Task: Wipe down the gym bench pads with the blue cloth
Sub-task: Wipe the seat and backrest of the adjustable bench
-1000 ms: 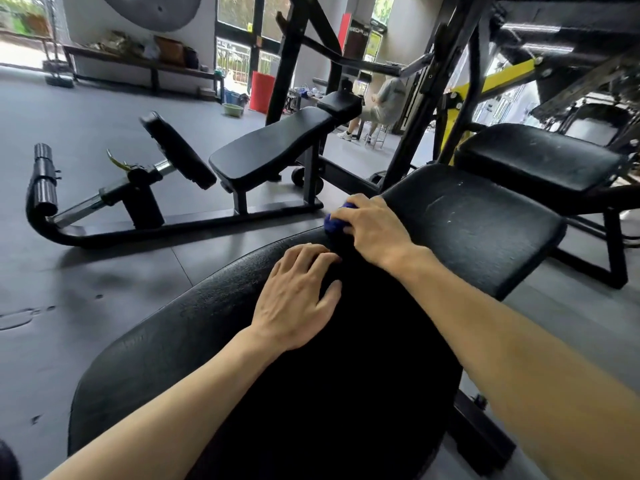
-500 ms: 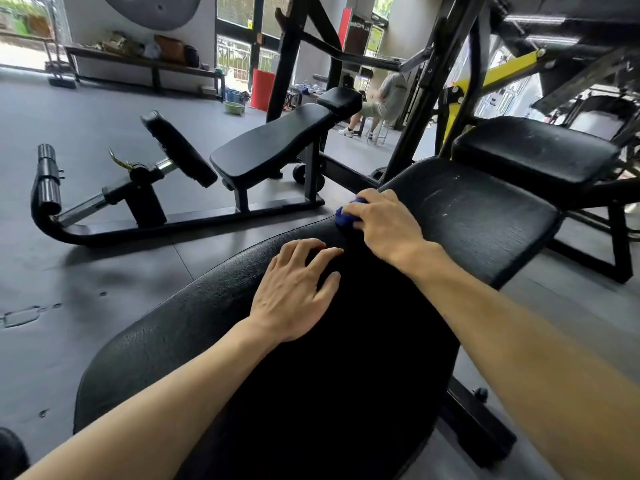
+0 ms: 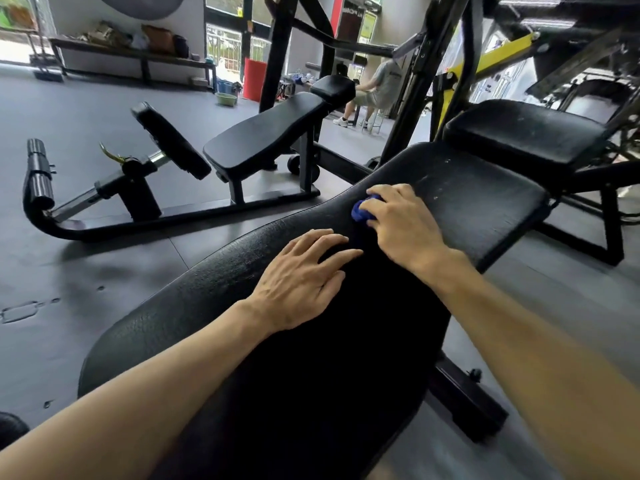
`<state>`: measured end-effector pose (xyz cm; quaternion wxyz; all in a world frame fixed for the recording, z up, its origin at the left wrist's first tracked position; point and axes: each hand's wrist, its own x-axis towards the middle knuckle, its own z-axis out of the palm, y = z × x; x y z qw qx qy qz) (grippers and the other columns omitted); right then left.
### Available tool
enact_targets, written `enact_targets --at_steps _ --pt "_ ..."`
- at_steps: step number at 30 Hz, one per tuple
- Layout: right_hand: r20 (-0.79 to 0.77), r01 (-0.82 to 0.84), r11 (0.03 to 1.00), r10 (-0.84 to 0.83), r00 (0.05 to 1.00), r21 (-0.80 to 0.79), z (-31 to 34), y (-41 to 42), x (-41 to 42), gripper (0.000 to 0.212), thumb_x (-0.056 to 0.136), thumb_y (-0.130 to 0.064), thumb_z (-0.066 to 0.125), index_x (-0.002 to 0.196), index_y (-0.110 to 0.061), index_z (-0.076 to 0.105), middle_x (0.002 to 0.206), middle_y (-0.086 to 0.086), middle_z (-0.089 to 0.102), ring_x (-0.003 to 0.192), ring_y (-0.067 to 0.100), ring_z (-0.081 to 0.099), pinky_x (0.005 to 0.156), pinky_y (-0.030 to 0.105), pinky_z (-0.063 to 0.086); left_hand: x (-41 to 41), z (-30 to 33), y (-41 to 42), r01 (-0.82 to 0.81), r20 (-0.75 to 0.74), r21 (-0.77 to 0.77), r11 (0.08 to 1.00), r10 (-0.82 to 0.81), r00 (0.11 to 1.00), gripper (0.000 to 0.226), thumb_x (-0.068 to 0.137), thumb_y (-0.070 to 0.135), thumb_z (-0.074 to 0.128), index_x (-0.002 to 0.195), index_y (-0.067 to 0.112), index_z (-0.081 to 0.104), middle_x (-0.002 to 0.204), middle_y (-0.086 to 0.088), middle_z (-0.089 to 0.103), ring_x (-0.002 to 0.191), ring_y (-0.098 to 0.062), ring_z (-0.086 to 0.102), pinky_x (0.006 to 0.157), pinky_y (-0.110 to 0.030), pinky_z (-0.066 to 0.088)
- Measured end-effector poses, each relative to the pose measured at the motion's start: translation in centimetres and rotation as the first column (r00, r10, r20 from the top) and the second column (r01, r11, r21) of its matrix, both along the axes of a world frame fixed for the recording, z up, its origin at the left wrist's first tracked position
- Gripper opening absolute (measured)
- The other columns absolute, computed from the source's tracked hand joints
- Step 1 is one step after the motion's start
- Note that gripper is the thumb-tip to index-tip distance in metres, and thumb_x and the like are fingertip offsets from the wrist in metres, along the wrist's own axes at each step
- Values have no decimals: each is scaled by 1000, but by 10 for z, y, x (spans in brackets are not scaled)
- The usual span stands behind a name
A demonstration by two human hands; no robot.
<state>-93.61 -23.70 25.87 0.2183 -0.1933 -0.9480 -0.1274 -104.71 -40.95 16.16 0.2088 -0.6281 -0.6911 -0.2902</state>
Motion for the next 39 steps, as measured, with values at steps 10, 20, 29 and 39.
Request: enact_targets --at_steps 10,20,29,39 --pt "-164 -154 988 149 975 -23 -24 -31 128 29 88 -5 69 116 -13 72 130 -3 61 119 25 53 104 35 45 0 0 2 -14 69 -39 999 17 997 47 103 48 35 149 46 45 150 9 44 143 -20 36 115 -43 35" --pt "-102 -148 970 130 986 -194 -11 -35 127 35 87 2 71 118 -13 72 133 1 60 125 22 51 109 9 25 0 0 -3 5 93 -19 1000 -3 996 46 102 52 38 146 46 50 146 12 46 140 -16 37 111 -40 41" --pt "-49 -263 944 258 965 -198 -23 -38 60 30 89 -11 66 118 -15 73 131 0 62 123 26 52 110 26 37 4 -2 -1 -128 139 -9 992 128 982 56 97 49 39 144 23 52 138 1 50 131 -24 43 112 -44 40" --pt "-53 -242 949 236 970 -203 -30 -74 130 34 86 -5 74 118 -18 72 131 -6 60 122 16 52 109 12 30 2 -7 -3 -305 235 -99 947 320 918 70 94 58 20 149 22 43 144 2 40 135 -22 32 118 -39 30"
